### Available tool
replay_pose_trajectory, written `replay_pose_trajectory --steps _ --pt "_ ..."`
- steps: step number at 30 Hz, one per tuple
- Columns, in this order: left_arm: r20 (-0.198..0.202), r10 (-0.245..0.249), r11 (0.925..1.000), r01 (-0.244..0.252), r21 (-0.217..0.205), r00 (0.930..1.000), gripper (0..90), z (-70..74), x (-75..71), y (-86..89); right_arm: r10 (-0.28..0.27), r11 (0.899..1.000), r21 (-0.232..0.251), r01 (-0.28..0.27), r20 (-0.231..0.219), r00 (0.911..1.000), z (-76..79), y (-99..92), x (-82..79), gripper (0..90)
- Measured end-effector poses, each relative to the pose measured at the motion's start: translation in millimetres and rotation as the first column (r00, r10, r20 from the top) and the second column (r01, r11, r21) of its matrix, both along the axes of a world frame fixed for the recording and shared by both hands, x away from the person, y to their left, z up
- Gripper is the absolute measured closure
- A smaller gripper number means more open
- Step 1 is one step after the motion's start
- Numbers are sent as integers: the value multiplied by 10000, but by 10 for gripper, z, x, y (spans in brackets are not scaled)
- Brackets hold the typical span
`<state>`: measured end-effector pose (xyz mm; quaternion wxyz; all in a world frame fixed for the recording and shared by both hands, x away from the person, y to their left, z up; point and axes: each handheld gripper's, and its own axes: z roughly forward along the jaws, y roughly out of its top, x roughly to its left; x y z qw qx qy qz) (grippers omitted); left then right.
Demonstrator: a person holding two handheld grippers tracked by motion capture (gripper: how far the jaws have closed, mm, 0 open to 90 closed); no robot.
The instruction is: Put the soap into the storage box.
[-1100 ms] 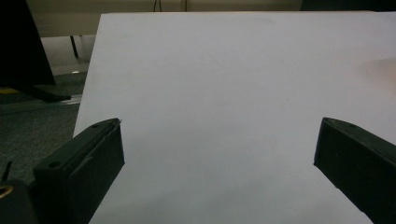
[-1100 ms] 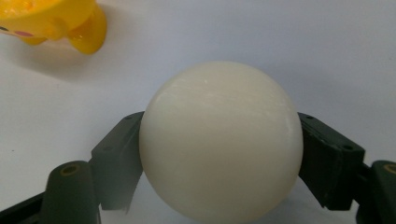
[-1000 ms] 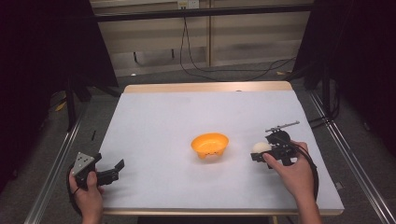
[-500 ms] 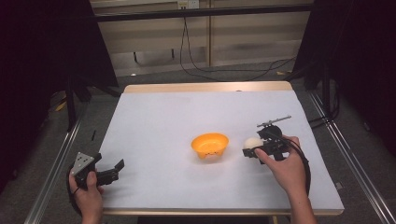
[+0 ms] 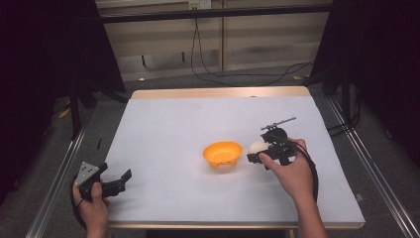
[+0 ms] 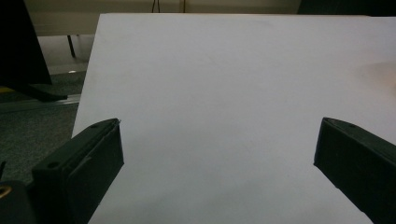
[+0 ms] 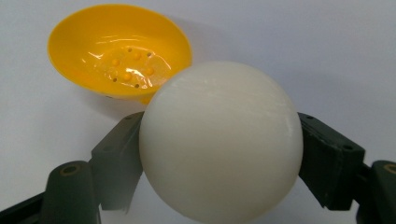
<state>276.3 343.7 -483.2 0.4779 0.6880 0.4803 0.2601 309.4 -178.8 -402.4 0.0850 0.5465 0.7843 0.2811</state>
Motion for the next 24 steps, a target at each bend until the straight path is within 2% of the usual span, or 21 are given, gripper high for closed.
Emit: replay_pose_trajectory --steps 9,13,24 --pt "-12 -15 10000 15 27 10000 13 2 0 6 255 9996 87 -255 -32 9997 39 184 69 235" --pt "9 16 10000 -16 21 10000 12 1 0 5 325 9994 -101 -325 18 9995 54 249 94 235" --pt "26 43 10000 -43 -3 10000 12 1 -2 5 578 9983 -92 -578 -3 9983 59 437 153 235"
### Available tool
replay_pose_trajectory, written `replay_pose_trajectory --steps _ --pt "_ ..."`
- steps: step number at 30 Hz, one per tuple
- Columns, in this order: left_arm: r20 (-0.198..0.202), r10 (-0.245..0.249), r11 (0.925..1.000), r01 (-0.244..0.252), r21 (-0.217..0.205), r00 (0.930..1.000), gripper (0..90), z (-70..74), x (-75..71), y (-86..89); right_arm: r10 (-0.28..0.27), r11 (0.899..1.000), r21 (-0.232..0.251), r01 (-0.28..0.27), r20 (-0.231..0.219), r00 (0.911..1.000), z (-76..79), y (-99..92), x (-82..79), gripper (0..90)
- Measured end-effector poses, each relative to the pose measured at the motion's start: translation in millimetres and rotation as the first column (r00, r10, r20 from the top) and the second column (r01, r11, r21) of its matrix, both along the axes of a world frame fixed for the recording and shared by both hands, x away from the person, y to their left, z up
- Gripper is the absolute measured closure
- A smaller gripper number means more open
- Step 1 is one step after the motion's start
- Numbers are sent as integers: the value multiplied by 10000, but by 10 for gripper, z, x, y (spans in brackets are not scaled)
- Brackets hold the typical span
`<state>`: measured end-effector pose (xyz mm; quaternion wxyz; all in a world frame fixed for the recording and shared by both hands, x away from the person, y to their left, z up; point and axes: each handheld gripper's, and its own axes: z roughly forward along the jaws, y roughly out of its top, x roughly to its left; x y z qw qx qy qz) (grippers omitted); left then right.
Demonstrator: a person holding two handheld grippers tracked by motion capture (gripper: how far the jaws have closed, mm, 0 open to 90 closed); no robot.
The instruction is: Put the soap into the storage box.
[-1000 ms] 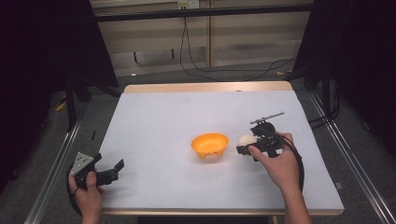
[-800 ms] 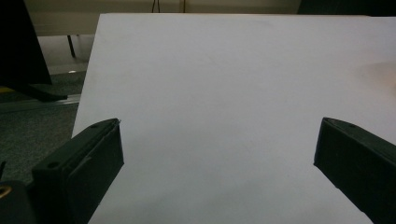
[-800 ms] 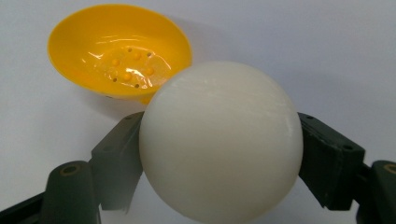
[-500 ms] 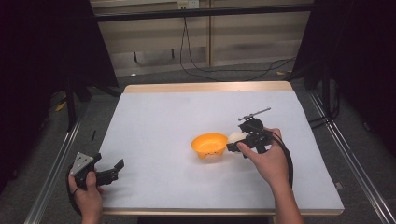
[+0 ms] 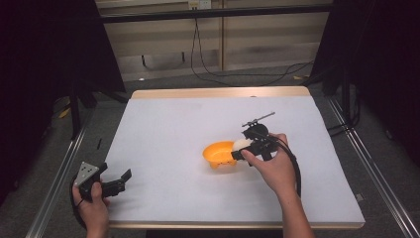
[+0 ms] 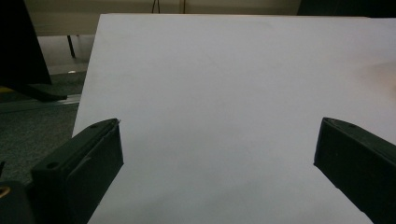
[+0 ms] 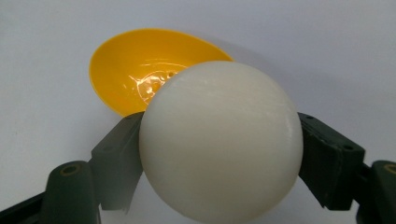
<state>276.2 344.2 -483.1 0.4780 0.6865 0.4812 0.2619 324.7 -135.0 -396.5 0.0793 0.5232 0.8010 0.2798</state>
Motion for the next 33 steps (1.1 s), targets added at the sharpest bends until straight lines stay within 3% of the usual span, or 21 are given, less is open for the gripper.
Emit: replay_pose_trajectory --steps 33 --pt "-12 -24 10000 24 -14 10000 11 0 1 8 582 9983 -100 -582 -94 9983 -60 498 205 234"
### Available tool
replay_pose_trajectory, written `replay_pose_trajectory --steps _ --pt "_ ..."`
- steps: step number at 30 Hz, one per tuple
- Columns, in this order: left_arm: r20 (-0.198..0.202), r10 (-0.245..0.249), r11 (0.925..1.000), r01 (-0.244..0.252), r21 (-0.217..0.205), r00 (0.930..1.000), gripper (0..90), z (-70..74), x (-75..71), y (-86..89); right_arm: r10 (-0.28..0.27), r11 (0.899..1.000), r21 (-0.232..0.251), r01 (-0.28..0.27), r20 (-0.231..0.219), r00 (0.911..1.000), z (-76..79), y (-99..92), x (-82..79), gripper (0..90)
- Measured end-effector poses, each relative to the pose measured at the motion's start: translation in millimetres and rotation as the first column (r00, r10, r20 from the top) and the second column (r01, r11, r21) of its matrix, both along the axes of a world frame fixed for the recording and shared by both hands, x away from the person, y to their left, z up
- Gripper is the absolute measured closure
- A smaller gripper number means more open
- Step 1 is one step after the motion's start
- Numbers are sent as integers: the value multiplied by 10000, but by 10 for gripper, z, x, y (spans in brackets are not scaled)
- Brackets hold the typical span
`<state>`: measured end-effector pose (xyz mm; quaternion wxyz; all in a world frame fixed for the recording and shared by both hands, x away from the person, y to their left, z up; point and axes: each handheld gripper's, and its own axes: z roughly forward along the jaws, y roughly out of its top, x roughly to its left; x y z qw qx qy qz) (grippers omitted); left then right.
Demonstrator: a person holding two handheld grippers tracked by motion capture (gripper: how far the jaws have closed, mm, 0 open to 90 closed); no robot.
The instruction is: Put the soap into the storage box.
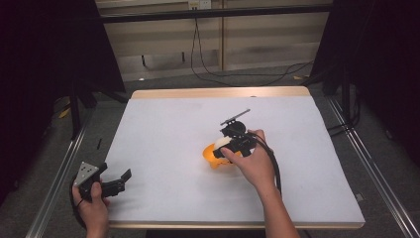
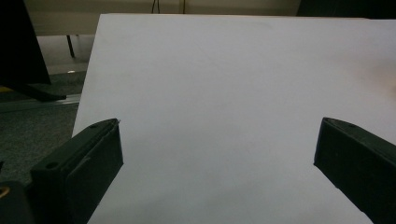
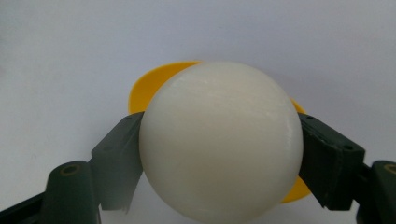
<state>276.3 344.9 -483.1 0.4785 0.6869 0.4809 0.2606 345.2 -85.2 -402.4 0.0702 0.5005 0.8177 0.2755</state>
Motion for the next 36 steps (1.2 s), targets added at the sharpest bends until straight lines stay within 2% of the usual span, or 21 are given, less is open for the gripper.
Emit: replay_pose_trajectory --steps 7,9,23,25,26,29,35,36 --pt "1 9 10000 -9 -28 10000 10 0 0 0 -74 9999 -155 72 -81 9999 -79 57 53 234" --pt "4 -15 10000 15 -41 10000 10 -1 1 2 -246 9995 -222 241 -210 9995 -97 67 63 234" --pt "0 11 10000 -11 -27 10000 10 0 0 2 -308 9989 -357 292 -457 9985 -226 72 98 232" --pt "-1 12 10000 -12 -24 10000 10 -1 0 2 -305 9981 -555 275 -548 9980 -262 93 94 223" --pt "-1 12 10000 -12 -24 10000 10 -1 0 2 -305 9981 -555 275 -548 9980 -262 93 94 223" --pt "8 -7 10000 7 -89 10000 11 -1 -2 0 -736 9973 53 739 -398 9965 -182 41 84 201" --pt "1 -6 10000 6 -66 10000 11 -1 -1 1 -779 9970 -65 777 -346 9964 -114 0 48 109" --pt "6 19 10000 -19 -73 10000 11 -1 -2 -2 -939 9956 -49 938 -308 9951 -91 -35 28 64"
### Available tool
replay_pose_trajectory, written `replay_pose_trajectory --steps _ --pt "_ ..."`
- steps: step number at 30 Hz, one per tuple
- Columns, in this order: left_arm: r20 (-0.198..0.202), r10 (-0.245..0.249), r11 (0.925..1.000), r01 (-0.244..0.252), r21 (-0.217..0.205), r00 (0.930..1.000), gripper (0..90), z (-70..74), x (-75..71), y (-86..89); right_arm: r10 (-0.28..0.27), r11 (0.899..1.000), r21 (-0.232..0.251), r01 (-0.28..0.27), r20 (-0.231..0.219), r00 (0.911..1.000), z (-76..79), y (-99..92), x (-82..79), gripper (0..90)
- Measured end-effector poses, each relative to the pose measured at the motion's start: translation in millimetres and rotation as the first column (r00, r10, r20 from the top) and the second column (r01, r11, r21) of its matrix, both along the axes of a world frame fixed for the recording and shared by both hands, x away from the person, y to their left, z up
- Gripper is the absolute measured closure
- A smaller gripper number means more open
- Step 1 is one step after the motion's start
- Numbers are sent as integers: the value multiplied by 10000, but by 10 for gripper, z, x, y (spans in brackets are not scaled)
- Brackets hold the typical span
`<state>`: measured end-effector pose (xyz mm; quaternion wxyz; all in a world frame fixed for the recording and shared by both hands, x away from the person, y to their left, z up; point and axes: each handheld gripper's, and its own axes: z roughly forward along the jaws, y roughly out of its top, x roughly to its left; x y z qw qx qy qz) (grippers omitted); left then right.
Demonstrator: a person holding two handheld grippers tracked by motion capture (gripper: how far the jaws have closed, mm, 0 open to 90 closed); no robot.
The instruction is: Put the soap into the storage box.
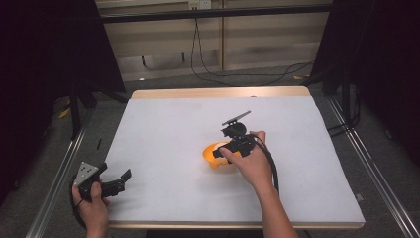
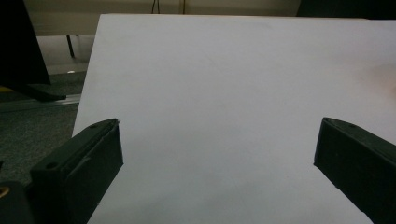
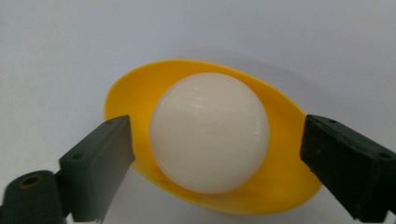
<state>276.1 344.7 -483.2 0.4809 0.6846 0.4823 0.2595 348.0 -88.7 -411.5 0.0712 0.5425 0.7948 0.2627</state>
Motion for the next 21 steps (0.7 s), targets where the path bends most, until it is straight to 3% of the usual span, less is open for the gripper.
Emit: replay_pose_trajectory --steps 10,21 --pt "19 -5 10000 5 68 10000 11 0 -1 -4 -76 9978 667 47 432 9990 75 -233 -145 0" --pt "28 36 10000 -36 75 10000 12 1 -5 -8 -555 9958 770 503 678 9962 64 -508 -256 0"
